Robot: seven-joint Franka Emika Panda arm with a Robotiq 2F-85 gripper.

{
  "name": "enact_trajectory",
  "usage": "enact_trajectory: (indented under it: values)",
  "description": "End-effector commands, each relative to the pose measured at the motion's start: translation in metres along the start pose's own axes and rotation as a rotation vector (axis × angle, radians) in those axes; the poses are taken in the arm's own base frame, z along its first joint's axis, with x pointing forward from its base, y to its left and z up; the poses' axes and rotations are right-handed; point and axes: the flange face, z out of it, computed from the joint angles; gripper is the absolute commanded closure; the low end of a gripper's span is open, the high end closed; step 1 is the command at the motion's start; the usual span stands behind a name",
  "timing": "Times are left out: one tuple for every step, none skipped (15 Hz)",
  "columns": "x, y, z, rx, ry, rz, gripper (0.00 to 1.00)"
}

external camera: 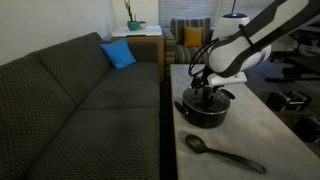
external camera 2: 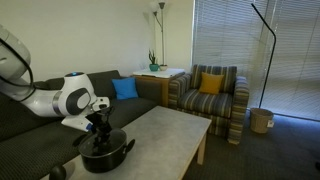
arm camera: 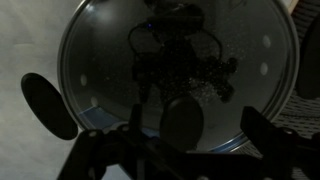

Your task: Uncover the pot and cover it again

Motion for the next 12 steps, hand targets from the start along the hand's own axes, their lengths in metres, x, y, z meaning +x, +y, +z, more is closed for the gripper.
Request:
enact_trajectory:
  values:
    - [0.0011, 0.0016, -0.0004, 0.011, -0.030, -0.010, 0.01]
    - [0.0012, 0.0015, -0.0005, 0.011, -0.029, -0.011, 0.12]
    - [0.0013, 0.0019, -0.0005, 0.006, -0.028, -0.010, 0.17]
    - [0.0015, 0.0023, -0.0006, 0.005, -0.028, -0.010, 0.26]
    - [0.0015, 0.0026, -0.0005, 0.004, -0.029, -0.010, 0.34]
    - [0.0016, 0.0028, -0.0006, 0.003, -0.028, -0.010, 0.43]
    - [0.0018, 0.0031, -0.0006, 0.002, -0.027, -0.010, 0.48]
    - [0.0021, 0.0034, -0.0008, -0.002, -0.025, -0.009, 0.57]
    - [0.0032, 0.0049, -0.0015, -0.006, -0.024, -0.009, 0.64]
    - [0.0044, 0.0073, -0.0023, -0.013, -0.022, -0.008, 0.69]
    - [0.0052, 0.0094, -0.0027, -0.016, -0.021, -0.007, 0.78]
    - [0.0058, 0.0109, -0.0031, -0.020, -0.022, -0.005, 0.84]
